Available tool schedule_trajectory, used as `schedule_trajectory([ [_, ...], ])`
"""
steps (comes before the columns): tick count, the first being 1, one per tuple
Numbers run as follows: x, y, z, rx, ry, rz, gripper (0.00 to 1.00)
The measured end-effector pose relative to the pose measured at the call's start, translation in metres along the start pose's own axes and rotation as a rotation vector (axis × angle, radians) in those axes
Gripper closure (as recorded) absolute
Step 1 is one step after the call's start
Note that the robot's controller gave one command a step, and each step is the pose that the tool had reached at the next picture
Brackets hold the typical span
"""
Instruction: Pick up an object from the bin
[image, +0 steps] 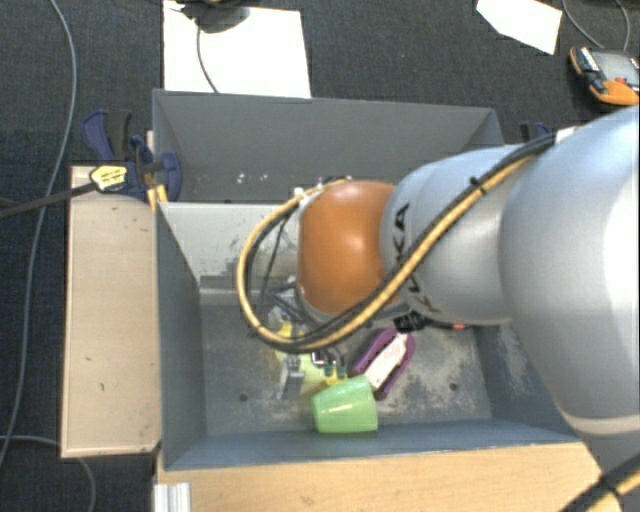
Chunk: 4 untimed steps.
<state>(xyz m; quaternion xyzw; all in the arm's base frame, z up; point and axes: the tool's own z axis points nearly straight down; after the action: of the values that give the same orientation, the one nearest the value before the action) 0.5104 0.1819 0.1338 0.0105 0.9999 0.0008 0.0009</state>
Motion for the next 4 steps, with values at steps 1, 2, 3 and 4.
schedule_trajectory([
  [1,0.000,0.000,0.000,0.000,0.000,-0.007,0.00],
  [2,0.002,-0.055,0.033,0.000,-0.003,-0.171,0.00],
  [3,-0.018,-0.058,0.048,-0.001,-0.003,-0.205,0.00],
  [4,-0.004,-0.076,0.033,-0.002,-0.005,-0.171,1.00],
])
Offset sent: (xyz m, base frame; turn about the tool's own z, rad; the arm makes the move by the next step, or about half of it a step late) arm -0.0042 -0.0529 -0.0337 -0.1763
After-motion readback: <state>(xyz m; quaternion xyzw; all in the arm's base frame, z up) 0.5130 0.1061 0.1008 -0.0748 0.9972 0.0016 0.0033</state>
